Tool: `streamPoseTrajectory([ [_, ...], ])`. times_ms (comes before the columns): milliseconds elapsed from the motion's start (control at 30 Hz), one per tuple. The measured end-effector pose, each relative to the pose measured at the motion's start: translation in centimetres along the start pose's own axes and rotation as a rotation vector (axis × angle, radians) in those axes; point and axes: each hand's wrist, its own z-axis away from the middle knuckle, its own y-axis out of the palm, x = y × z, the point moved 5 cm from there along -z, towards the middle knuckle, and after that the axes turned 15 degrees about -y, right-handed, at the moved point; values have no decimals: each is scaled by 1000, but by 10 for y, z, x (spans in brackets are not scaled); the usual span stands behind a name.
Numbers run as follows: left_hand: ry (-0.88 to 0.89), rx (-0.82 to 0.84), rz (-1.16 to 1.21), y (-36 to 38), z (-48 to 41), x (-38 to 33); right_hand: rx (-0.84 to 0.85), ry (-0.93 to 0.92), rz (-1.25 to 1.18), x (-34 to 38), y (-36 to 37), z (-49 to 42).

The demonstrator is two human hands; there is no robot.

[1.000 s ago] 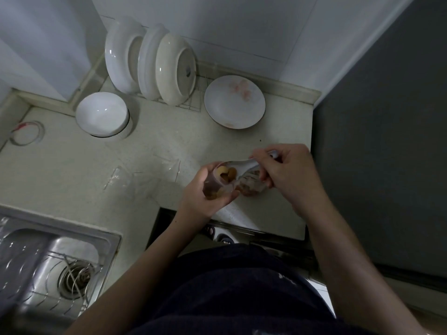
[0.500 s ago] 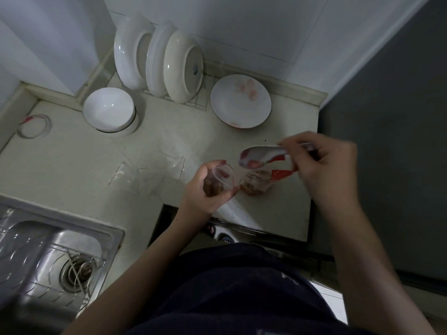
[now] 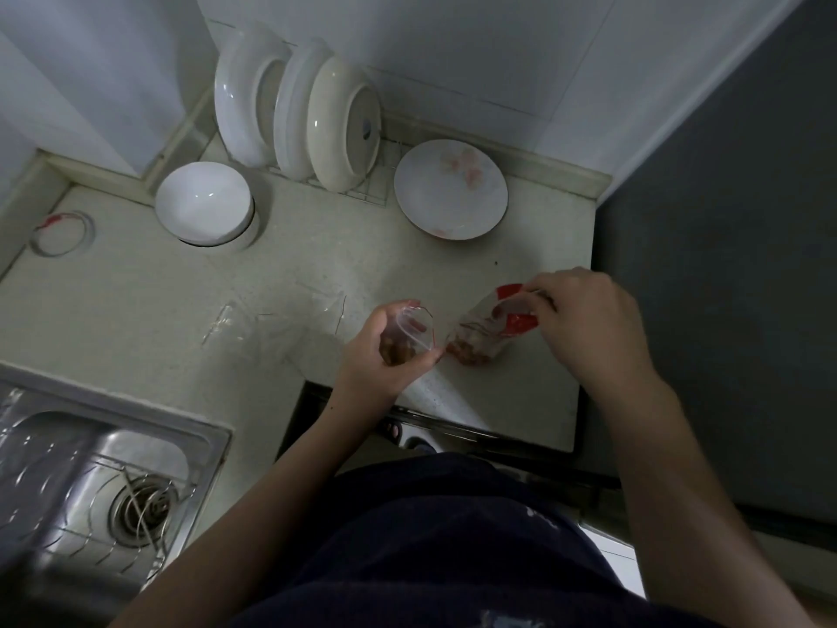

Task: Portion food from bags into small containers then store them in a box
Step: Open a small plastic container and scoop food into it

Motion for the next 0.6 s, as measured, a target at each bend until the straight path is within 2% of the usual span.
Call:
streamPoseTrajectory([
  [167, -49, -8, 3, -2, -1, 2, 338, -9, 83, -1, 28, -14],
  [367, -53, -18, -19, -4, -1, 2, 564, 8, 99, -9, 58, -31],
  [433, -53, -26, -26, -6, -1, 1, 587, 28, 66, -12, 70, -34],
  [600, -51, -32, -9, -9, -1, 4, 502, -30, 65, -12, 89, -35],
])
